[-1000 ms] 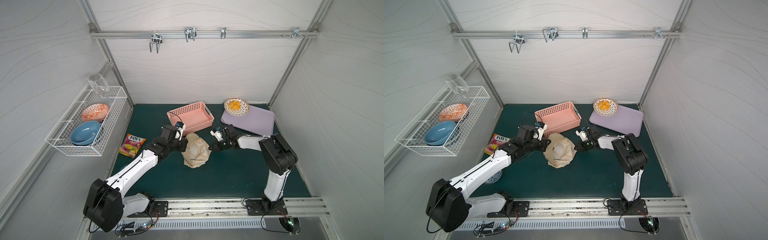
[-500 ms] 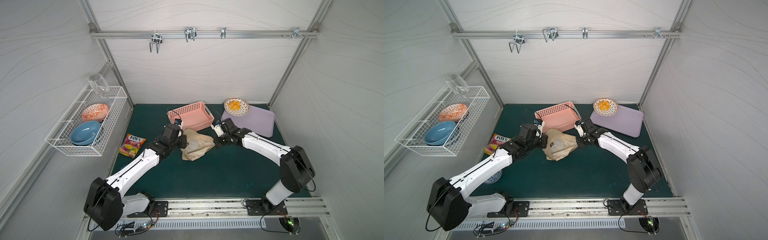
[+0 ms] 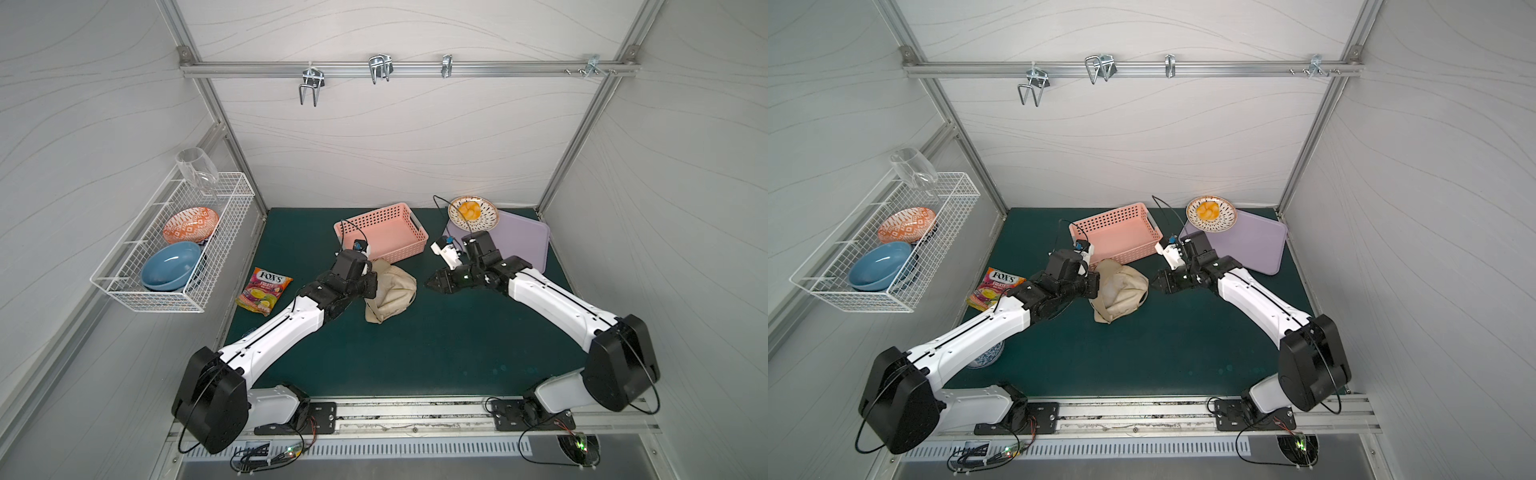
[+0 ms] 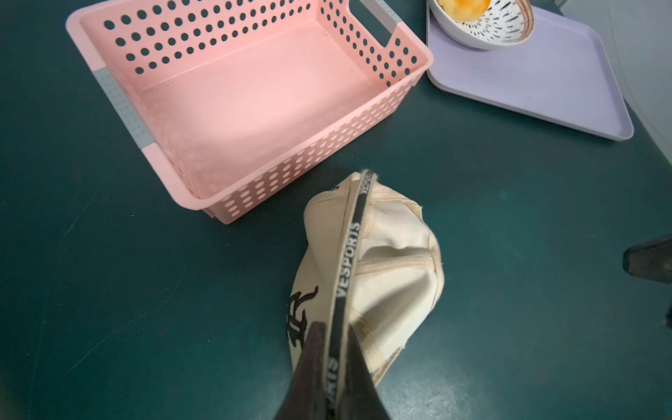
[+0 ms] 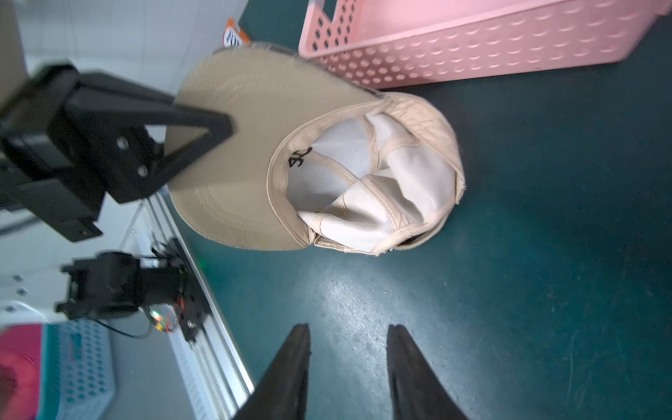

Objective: Turn the baseball cap inside out
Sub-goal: Turn over the baseball cap.

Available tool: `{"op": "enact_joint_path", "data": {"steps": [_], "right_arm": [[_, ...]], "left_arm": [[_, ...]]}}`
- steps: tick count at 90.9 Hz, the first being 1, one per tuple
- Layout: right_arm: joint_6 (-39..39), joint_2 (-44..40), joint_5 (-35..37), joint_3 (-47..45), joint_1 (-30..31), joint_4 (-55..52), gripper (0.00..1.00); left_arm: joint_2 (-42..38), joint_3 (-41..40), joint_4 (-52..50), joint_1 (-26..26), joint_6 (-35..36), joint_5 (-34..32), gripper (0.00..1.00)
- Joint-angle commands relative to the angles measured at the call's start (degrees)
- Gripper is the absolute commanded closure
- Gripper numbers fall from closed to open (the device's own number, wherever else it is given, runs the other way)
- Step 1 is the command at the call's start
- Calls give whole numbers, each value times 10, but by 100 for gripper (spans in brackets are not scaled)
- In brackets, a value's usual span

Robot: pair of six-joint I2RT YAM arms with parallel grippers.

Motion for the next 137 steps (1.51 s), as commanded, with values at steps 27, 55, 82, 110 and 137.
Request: {"op": "enact_joint_path", "data": {"steps": [27, 55, 82, 110, 137], "right_arm": [[74, 53, -79, -126, -15, 141, 51], [129, 168, -66, -60, 59, 241, 64], [119, 255, 9, 40, 100, 192, 85], [123, 344, 50, 96, 123, 176, 90], [125, 264, 28, 50, 103, 229, 66]], "left_arm": [[-27, -17, 32, 1, -50, -16, 100], [-18, -20, 17, 1, -38, -38, 100], [-22, -20, 15, 2, -36, -31, 100], [-47, -15, 29, 1, -70, -15, 100], [-94, -9, 21, 2, -202, -80, 100]]}}
